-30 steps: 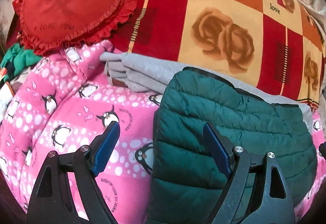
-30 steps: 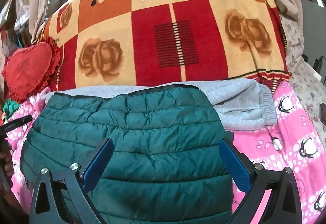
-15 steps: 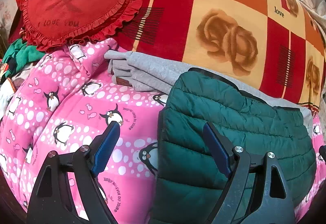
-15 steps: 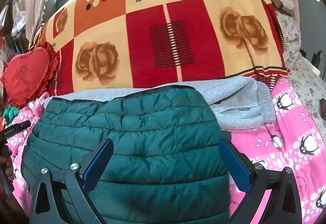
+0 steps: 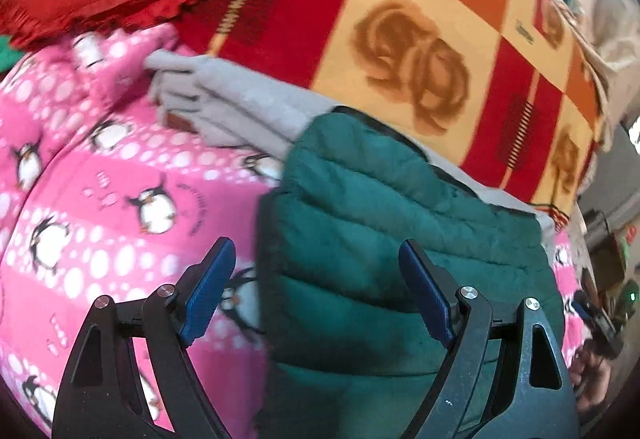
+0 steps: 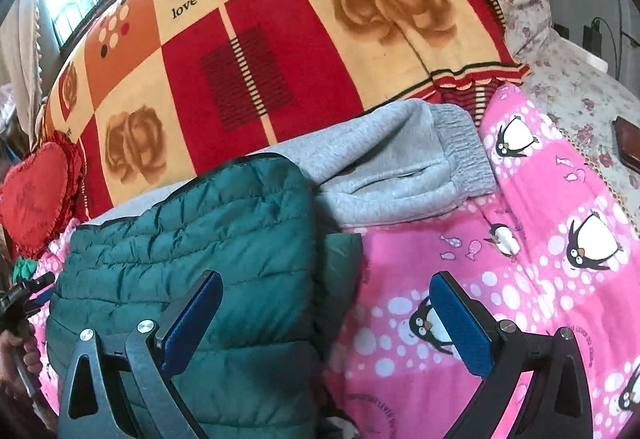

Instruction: Fold large clothes

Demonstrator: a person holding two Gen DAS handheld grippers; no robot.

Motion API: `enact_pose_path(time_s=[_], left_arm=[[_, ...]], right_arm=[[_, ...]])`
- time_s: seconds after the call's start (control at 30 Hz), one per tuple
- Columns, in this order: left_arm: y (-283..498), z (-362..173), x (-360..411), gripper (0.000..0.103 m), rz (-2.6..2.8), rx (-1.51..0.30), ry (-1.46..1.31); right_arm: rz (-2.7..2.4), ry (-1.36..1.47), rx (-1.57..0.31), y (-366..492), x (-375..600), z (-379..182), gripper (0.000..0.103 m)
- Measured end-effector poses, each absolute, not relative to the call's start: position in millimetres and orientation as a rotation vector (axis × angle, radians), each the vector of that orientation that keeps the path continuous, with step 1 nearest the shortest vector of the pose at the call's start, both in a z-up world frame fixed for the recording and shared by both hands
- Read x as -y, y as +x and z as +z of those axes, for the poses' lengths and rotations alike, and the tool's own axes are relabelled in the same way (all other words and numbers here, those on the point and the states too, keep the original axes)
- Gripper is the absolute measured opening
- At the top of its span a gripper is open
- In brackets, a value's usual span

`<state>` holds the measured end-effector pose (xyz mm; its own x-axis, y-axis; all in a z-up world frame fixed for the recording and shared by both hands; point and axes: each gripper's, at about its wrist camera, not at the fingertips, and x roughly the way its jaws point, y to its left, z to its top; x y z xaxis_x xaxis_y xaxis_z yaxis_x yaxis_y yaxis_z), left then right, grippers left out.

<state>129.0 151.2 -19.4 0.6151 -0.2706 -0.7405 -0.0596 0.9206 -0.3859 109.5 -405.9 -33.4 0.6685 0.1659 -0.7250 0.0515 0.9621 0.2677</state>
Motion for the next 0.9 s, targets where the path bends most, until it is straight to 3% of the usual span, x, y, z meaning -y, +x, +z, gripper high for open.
enact_pose_path(time_s=[0.33, 0.5, 0.67, 0.9], left_arm=[[138.8, -47.8, -152.2, 0.084, -0.131, -0.993, -0.404], [142.8, -58.4, -157.9, 0.092, -0.130, -1.021, -0.450], [142.6, -57.9, -156.1, 0.092, -0.125, -1.013, -0.445], [141.7, -52.9, -163.7, 0.092, -0.119, -1.023, -0.447]], right_arm=[[0.188, 0.617, -0.792, 126.9, 450.1, -51.8, 0.103], [0.237, 0.544, -0.880, 137.1, 426.2, -65.5, 0.103], [0.244, 0.353, -0.979, 147.8, 397.0, -84.3, 0.103], [0.310, 0.434, -0.989, 161.1, 408.6, -115.1, 0.103]])
